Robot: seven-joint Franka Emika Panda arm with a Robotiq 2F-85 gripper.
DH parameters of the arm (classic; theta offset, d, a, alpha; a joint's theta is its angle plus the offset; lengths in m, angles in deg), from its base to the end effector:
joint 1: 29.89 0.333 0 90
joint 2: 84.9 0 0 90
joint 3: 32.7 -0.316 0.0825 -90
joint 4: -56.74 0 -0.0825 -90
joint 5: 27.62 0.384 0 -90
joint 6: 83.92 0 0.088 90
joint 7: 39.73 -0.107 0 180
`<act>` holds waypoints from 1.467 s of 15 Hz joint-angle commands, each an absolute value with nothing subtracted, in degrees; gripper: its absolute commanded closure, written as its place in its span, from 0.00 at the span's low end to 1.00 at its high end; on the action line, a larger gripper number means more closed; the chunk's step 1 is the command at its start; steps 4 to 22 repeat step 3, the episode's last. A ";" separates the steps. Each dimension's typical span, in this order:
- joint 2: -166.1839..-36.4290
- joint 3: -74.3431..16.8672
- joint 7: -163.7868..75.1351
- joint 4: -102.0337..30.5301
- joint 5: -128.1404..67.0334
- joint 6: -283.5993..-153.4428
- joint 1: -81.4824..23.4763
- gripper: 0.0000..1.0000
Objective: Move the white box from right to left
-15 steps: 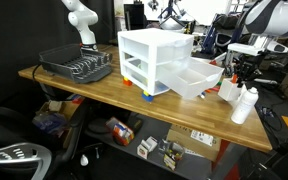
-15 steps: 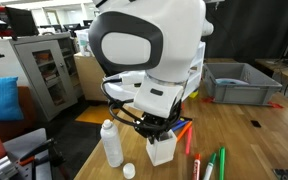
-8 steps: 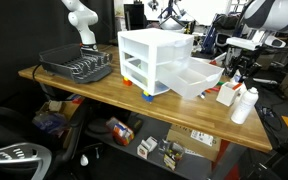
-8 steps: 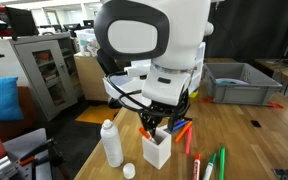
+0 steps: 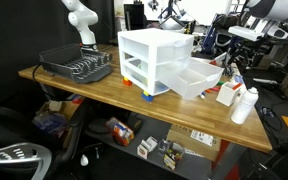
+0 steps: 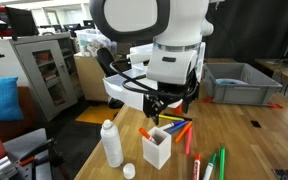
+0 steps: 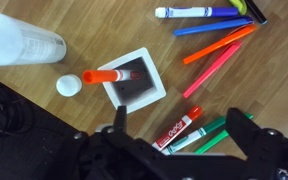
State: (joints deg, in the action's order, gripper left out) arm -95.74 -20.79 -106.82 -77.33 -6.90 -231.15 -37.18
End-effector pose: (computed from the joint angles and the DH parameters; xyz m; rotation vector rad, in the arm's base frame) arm 0.4893 -0.1775 0.2595 -1.8454 2.3297 0.0317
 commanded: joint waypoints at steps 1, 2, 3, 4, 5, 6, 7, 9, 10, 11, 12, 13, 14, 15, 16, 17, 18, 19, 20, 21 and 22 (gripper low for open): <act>-95.87 -21.13 -106.98 -77.29 -7.11 -231.08 -37.54 0.00; -95.87 -21.13 -106.98 -77.27 -7.11 -231.08 -37.53 0.00; -95.85 -21.13 -106.98 -77.25 -7.11 -231.08 -37.54 0.00; -95.85 -21.13 -106.98 -77.25 -7.11 -231.08 -37.54 0.00; -95.85 -21.13 -106.98 -77.25 -7.11 -231.08 -37.54 0.00; -95.85 -21.13 -106.98 -77.25 -7.11 -231.08 -37.54 0.00; -95.85 -21.13 -106.98 -77.25 -7.11 -231.08 -37.54 0.00; -95.85 -21.13 -106.98 -77.25 -7.11 -231.08 -37.54 0.00; -95.85 -21.13 -106.98 -77.25 -7.11 -231.08 -37.54 0.00; -95.85 -21.13 -106.98 -77.25 -7.11 -231.08 -37.54 0.00; -95.85 -21.13 -106.98 -77.25 -7.11 -231.08 -37.54 0.00; -95.85 -21.13 -106.98 -77.25 -7.11 -231.08 -37.54 0.00; -95.85 -21.13 -106.98 -77.25 -7.11 -231.08 -37.54 0.00; -95.85 -21.13 -106.98 -77.25 -7.11 -231.08 -37.54 0.00; -95.85 -21.13 -106.98 -77.25 -7.11 -231.08 -37.54 0.00; -95.85 -21.13 -106.98 -77.25 -7.11 -231.08 -37.54 0.00; -95.85 -21.13 -106.98 -77.25 -7.11 -231.08 -37.54 0.00; -95.85 -21.13 -106.98 -77.25 -7.11 -231.08 -37.54 0.00; -95.85 -21.13 -106.98 -77.25 -7.11 -231.08 -37.54 0.00; -95.85 -21.13 -106.98 -77.25 -7.11 -231.08 -37.54 0.00; -95.85 -21.13 -106.98 -77.25 -7.11 -231.08 -37.54 0.00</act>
